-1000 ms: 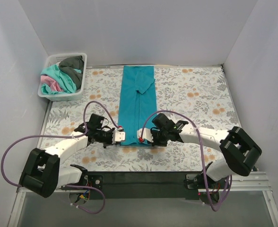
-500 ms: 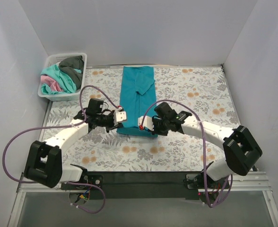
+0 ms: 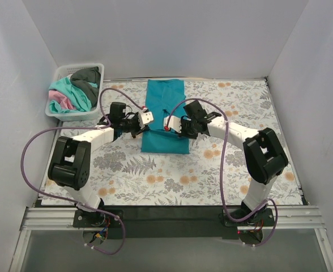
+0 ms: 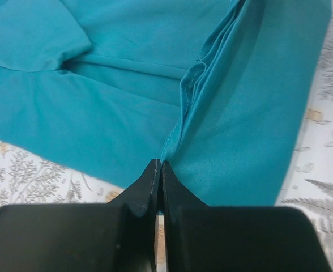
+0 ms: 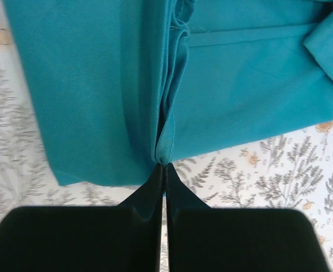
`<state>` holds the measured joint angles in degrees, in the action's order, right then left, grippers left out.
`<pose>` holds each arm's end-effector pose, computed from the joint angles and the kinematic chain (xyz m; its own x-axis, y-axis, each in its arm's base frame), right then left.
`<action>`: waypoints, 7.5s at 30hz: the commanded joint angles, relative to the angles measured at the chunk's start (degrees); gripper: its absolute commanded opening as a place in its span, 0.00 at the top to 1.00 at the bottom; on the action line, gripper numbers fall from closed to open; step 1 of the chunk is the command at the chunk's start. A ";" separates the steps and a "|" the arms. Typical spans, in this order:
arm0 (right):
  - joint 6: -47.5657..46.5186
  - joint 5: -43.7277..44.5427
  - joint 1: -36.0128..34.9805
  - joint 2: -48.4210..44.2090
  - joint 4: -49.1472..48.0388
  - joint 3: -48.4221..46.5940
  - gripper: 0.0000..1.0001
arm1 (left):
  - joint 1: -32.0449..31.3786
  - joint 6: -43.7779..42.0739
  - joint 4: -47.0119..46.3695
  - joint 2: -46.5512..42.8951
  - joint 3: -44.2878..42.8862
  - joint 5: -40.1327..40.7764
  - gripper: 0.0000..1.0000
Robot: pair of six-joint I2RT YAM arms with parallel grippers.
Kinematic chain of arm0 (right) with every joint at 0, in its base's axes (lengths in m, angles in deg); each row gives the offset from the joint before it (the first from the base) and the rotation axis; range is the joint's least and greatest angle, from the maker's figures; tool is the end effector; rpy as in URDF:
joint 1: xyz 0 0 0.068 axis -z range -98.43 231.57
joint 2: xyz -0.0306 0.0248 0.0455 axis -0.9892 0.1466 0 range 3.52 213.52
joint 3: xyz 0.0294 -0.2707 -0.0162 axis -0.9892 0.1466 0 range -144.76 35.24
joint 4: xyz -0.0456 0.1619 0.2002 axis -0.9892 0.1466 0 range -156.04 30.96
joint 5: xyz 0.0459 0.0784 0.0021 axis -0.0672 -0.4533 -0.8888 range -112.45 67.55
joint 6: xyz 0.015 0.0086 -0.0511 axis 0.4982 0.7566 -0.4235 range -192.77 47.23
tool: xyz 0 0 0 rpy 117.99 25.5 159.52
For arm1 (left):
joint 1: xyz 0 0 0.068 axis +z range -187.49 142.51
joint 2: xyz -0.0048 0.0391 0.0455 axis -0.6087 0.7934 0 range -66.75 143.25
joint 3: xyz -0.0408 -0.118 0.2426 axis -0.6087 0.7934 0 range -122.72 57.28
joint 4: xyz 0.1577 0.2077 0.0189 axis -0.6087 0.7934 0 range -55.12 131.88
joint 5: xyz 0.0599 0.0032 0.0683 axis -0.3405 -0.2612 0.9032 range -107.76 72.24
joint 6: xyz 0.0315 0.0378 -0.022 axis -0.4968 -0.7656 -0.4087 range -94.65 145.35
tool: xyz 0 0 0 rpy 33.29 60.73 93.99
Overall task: Fold and stack the t-shirts
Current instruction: Fold the tshirt
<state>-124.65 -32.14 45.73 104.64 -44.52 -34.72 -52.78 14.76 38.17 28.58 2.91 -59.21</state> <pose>0.3027 0.2261 0.2104 0.1213 -0.8691 -0.4796 -0.9144 0.0901 -0.3946 0.3227 -0.1126 0.1909 -0.5413 0.2907 -0.7890 0.7675 0.5540 -0.3224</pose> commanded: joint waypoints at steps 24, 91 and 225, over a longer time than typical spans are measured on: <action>-5.34 -1.56 8.41 20.78 -1.83 -25.85 0.99 | 3.42 2.76 -15.67 21.39 -18.58 2.42 1.00; 25.43 -26.08 9.82 3.31 13.46 0.95 0.76 | -3.61 25.09 16.39 -8.72 8.13 -3.01 0.66; -11.58 -20.81 13.07 30.87 35.52 -50.44 0.99 | 9.05 14.01 14.82 20.59 -29.11 -13.57 1.00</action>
<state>-135.62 -52.78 58.06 133.58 -10.14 -80.11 -44.57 26.43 54.45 47.51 -22.35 -73.13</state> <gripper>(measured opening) 0.020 0.021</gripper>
